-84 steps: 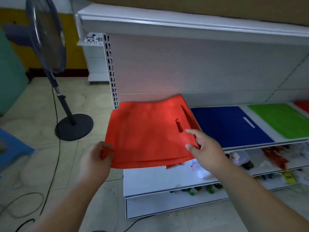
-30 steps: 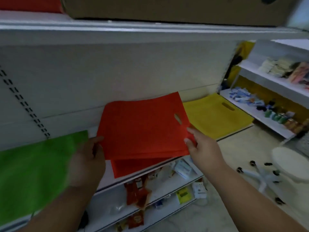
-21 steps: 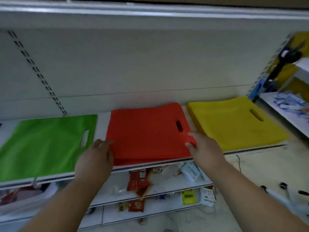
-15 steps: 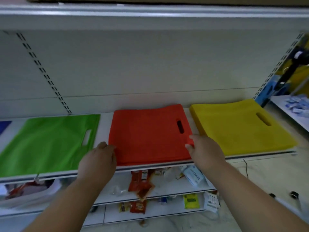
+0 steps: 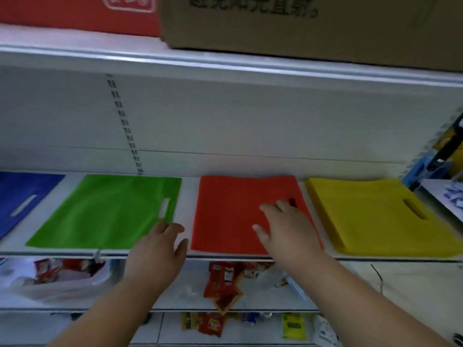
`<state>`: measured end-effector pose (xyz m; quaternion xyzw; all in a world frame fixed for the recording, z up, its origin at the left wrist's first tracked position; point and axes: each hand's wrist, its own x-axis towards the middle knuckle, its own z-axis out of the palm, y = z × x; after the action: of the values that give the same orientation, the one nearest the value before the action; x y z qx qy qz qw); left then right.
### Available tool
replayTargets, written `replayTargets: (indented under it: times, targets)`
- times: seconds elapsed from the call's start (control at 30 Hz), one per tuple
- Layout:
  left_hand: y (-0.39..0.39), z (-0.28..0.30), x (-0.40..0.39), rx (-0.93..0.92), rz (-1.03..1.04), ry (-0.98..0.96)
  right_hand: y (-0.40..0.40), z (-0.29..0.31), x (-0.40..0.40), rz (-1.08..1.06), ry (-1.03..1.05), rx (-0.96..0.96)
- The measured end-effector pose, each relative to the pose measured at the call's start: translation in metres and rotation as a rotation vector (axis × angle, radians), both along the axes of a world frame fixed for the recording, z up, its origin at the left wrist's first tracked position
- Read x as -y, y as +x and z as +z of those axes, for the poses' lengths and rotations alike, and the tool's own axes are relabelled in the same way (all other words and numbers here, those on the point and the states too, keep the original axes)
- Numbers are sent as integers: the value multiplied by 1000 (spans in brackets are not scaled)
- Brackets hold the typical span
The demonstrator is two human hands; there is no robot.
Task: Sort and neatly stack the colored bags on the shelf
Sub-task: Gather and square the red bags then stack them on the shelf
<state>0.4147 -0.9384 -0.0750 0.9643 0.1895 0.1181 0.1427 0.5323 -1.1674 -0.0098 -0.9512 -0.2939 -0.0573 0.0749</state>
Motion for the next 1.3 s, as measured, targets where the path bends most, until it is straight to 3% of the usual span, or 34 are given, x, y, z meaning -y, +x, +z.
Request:
replayTargets:
  times: [0.37, 0.6, 0.87, 1.13, 1.3]
  targets:
    - [-233, 16, -216, 30, 355, 84, -162, 21, -308, 450, 316, 3]
    - [-361, 29, -319, 49, 623, 29, -256, 37, -463, 720, 359, -77]
    - [-398, 11, -458, 76, 779, 62, -288, 30, -627, 841, 338, -65]
    - [-416, 28, -596, 52, 775, 111, -294, 40, -779, 794, 294, -72]
    - [-423, 15, -696, 87, 667, 108, -306, 29, -846, 677, 242, -46]
